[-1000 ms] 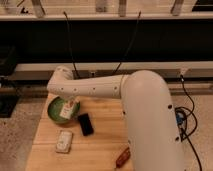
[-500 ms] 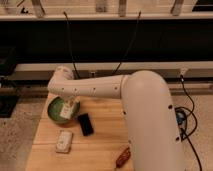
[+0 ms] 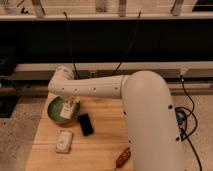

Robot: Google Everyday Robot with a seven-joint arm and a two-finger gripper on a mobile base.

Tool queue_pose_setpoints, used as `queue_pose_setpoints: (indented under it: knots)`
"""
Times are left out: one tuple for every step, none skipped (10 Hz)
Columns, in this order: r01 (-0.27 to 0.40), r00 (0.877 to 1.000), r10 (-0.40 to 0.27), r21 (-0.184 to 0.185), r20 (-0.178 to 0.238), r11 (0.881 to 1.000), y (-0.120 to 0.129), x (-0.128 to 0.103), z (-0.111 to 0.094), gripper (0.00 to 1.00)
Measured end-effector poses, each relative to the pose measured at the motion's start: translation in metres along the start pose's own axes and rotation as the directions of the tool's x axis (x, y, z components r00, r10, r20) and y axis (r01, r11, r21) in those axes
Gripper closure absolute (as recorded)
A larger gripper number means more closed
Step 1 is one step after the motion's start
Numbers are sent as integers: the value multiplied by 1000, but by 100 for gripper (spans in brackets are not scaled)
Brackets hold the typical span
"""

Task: Place the bottle in the ceramic bowl

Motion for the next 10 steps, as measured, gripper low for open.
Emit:
queue_pose_setpoints:
  knots:
    - [2, 1000, -2, 1, 0, 1000, 0, 0, 0, 70]
    - [4, 1000, -4, 2, 1, 1000, 0, 0, 0, 66]
    - [6, 1000, -6, 4, 1, 1000, 0, 0, 1, 63]
    - [9, 1000, -9, 5, 2, 1000, 0, 0, 1, 63]
    - [11, 1000, -11, 6, 2, 1000, 0, 1, 1, 63]
    - [13, 1000, -13, 7, 3, 1000, 0, 0, 2, 63]
    - [14, 1000, -14, 8, 2, 1000, 0, 1, 2, 63]
    - [16, 1000, -16, 10, 3, 1000, -1, 1, 2, 63]
    - [18, 1000, -18, 10, 3, 1000, -1, 1, 2, 63]
    - [20, 1000, -20, 12, 3, 1000, -1, 1, 2, 63]
